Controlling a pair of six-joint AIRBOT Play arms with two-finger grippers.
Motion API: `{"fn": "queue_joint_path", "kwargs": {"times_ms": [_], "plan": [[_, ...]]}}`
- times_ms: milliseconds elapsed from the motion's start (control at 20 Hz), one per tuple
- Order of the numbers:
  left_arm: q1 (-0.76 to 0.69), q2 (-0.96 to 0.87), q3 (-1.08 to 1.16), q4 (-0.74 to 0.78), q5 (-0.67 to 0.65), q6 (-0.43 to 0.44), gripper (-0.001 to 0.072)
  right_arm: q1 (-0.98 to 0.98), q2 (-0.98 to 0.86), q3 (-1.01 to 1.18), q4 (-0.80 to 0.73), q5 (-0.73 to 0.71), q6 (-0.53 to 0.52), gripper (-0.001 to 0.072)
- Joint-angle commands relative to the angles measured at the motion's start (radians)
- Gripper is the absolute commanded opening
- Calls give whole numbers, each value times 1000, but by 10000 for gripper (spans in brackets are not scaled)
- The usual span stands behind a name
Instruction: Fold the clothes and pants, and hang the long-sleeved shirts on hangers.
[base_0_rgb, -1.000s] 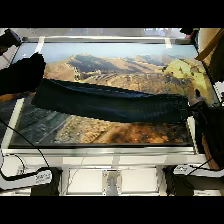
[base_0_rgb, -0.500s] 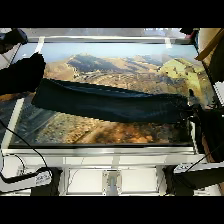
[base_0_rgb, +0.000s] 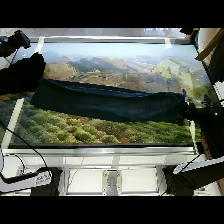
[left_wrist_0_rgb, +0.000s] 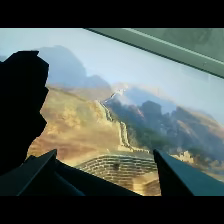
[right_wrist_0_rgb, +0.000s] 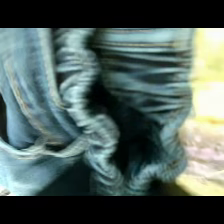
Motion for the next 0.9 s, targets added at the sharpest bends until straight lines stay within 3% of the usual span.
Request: {"fn": "queue_joint_path", "kwargs": {"times_ms": [0,50,100,150,250,300,350,450,600,850], "plan": [[-3,0,0,-1,-13,0,687,13,-5,10,60,7,-32,51],[-8,0,0,-5,-23,0,608,4,5,17,65,23,-32,51],[-16,-1,0,-11,-38,1,454,-5,19,24,67,47,-32,51],[-26,-4,0,-12,-57,4,365,-18,42,33,67,77,-32,51],[-72,-18,0,-16,-113,43,329,-47,111,48,69,138,-32,51],[-109,-29,0,-20,-143,50,117,-62,154,56,72,170,-31,50],[-153,-44,0,-27,-168,74,21,-73,205,69,73,204,-16,50],[-270,-85,0,-63,-185,84,22,-63,309,100,75,260,31,50],[-498,-197,0,-177,-179,135,22,54,434,116,72,195,112,50],[-865,-439,0,-267,-56,158,22,359,456,204,70,137,183,50]]}}
